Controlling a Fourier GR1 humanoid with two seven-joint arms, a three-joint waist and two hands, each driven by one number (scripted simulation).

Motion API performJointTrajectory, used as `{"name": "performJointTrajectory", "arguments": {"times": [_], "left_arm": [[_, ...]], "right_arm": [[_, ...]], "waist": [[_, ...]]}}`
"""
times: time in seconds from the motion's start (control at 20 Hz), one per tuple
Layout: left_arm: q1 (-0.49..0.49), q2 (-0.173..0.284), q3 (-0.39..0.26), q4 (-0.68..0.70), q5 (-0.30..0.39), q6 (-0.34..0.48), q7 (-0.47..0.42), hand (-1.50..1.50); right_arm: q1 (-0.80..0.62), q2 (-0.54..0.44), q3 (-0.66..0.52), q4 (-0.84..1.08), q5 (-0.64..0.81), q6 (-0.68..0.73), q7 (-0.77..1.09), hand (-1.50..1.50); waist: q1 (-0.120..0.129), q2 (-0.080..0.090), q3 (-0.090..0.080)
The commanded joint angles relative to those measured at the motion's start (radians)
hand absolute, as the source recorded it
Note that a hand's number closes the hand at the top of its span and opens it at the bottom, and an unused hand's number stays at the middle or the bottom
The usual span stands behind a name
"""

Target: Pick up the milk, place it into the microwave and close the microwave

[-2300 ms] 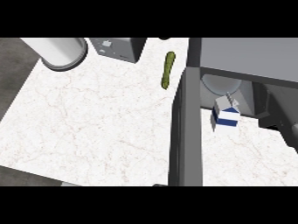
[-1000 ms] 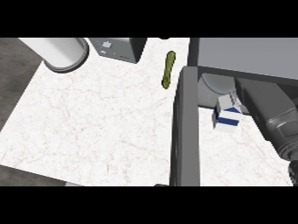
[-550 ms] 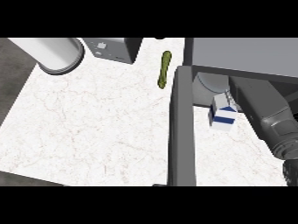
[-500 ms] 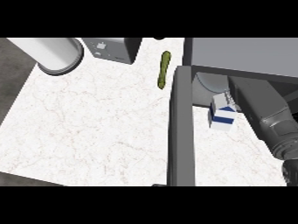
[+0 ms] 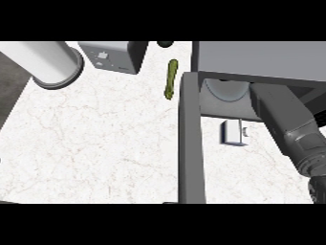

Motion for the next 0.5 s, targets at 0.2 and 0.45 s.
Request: {"name": "performJointTrajectory", "arguments": {"times": [0.2, 0.45], "left_arm": [[0.007, -0.073, -0.144, 0.019, -0.104, -0.106, -0.005, -1.50], [-0.026, -0.095, -0.196, 0.108, -0.205, -0.181, -0.020, -1.50]], "right_arm": [[0.068, 0.006, -0.052, -0.027, -0.066, 0.308, -0.086, -1.50], [0.096, 0.075, -0.081, -0.042, -0.113, 0.438, -0.101, -1.50]], "waist": [[-0.058, -0.036, -0.014], [-0.095, -0.054, -0.017]]}}
